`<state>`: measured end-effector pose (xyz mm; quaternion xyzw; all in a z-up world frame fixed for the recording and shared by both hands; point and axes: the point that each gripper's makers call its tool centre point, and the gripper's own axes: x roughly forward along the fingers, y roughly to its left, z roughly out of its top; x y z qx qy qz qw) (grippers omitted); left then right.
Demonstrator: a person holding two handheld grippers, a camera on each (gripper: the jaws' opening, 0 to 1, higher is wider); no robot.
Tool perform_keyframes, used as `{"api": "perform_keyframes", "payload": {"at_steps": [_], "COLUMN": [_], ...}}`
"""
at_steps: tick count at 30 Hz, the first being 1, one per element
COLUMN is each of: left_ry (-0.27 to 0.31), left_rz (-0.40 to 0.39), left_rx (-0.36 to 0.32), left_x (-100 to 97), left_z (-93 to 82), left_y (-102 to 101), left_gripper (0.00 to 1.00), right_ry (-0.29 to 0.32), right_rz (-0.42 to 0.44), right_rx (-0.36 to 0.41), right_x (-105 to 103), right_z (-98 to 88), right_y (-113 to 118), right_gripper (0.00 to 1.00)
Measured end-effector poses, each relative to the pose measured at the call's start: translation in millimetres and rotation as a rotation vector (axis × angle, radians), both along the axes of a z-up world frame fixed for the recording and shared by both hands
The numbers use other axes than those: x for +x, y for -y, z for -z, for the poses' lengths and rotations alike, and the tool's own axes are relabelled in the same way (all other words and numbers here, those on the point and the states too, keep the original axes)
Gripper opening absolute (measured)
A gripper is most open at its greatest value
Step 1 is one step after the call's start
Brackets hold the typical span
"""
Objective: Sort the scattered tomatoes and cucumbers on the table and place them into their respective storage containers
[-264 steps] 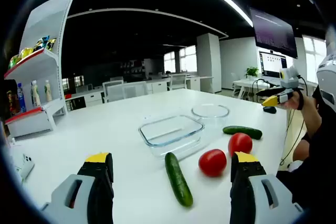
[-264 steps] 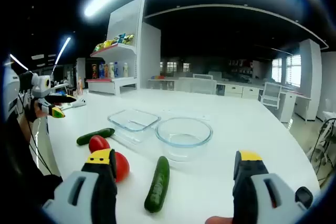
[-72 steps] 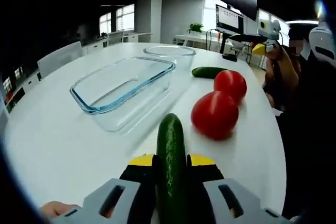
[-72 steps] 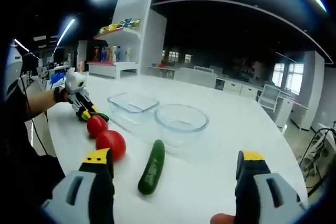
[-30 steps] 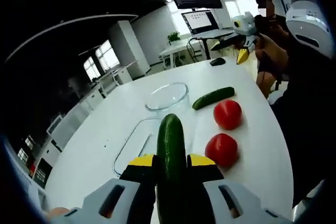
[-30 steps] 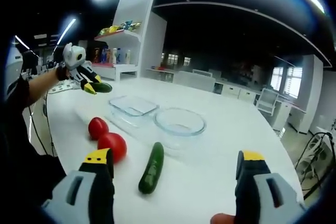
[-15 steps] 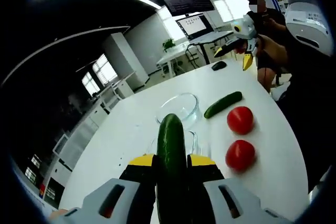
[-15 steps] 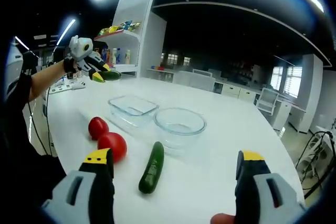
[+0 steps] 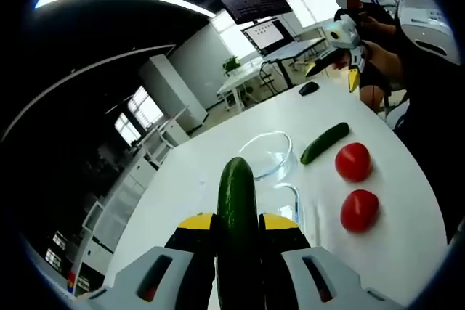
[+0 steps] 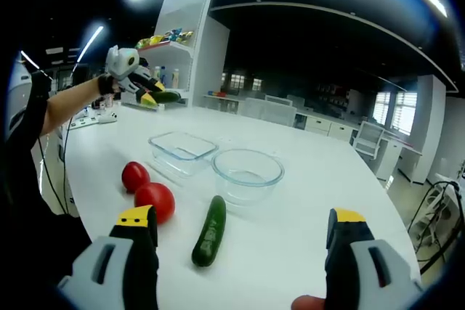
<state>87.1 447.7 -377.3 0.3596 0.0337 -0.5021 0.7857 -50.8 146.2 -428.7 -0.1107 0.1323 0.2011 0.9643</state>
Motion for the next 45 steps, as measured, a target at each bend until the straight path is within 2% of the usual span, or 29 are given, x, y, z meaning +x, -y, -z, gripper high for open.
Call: {"api": "perform_keyframes", "payload": {"at_steps": [14, 15, 22, 36, 40, 44, 45], "left_ry": [-0.005, 0.008, 0.0, -0.017, -0.038, -0.069, -0.074], "left_rz": [0.027, 0.023, 0.025, 0.044, 0.079, 0.073, 0.076], "left_rx": [0.027, 0.045, 0.072, 0.133, 0.154, 0.164, 0.173], "left_x": [20.3, 24.5, 35.8, 55.8, 53.7, 57.3, 52.7], "left_z": [15.2, 18.7, 32.5, 75.2, 90.5, 105.4, 109.7], "left_y": [14.4, 14.2, 15.8, 26.0, 29.8, 32.1, 33.9], "left_gripper": [0.22, 0.22, 0.22, 0.22, 0.22, 0.22, 0.22], "right_ry": [0.006, 0.006, 0.008, 0.006, 0.004, 0.003, 0.003], "right_rz": [0.01, 0.01, 0.019, 0.027, 0.028, 0.029, 0.028], "right_rx": [-0.003, -0.004, -0.005, -0.007, -0.009, -0.012, -0.012], "right_x": [-4.1, -4.3, -4.9, -5.7, -6.5, -7.1, -7.2], "right_z": [-3.0, -2.9, -3.1, -2.8, -2.0, -1.4, -1.5], "right_y": [4.3, 4.5, 7.1, 9.9, 9.6, 9.4, 9.1], "right_gripper": [0.92, 0.92, 0.92, 0.92, 0.92, 0.92, 0.92]}}
